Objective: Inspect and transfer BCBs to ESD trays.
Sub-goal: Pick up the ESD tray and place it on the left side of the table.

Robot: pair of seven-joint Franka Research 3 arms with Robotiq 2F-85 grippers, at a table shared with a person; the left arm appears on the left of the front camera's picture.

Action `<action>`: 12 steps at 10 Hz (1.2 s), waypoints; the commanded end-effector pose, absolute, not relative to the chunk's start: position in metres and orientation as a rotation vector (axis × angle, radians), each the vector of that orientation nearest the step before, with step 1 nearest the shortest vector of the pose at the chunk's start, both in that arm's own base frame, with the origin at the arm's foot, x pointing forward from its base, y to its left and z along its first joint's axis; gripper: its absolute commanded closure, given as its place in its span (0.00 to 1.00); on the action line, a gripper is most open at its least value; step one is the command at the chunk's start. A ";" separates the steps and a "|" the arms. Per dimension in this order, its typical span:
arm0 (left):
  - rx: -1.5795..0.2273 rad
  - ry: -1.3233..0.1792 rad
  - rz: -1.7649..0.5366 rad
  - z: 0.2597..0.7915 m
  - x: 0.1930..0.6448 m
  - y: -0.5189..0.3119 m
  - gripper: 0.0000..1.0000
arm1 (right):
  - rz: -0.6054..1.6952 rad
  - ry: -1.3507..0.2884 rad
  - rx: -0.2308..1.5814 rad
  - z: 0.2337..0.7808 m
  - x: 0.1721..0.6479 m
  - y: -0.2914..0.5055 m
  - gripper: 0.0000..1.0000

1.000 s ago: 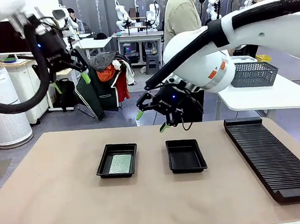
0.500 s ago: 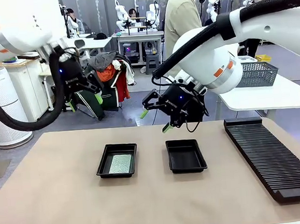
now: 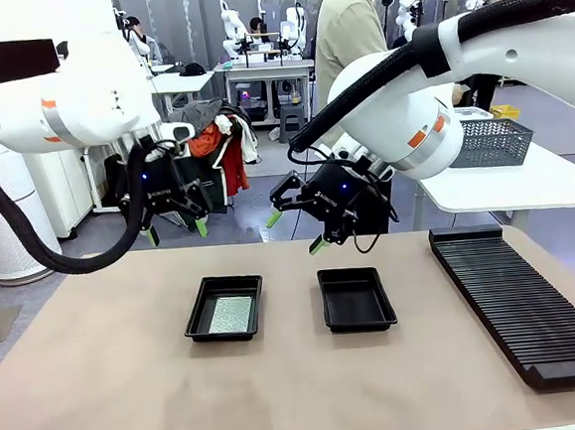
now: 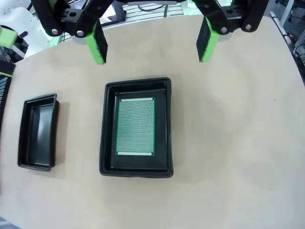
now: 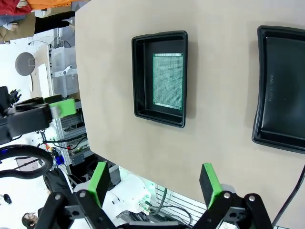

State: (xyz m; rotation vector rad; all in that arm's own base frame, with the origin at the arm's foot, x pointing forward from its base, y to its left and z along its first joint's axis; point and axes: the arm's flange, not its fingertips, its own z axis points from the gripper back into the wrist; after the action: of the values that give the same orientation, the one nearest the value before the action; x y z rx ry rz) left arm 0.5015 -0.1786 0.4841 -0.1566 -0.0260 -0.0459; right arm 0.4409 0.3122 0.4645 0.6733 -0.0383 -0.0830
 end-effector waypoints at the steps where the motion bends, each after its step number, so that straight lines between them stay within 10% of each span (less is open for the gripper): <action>1: -0.107 -0.026 -0.037 0.470 0.511 -0.192 0.00 | -0.099 -0.045 0.656 0.465 0.441 0.312 0.00; 12: -0.043 -0.045 -0.035 0.363 0.524 -0.205 0.00 | -0.099 -0.045 0.656 0.465 0.441 0.312 0.00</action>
State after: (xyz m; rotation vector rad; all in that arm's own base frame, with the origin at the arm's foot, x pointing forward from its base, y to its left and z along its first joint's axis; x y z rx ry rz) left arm 0.5259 -0.2085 0.3752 -0.0745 -0.0190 -0.0649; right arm 0.4411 0.3120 0.4646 0.6734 -0.0387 -0.0834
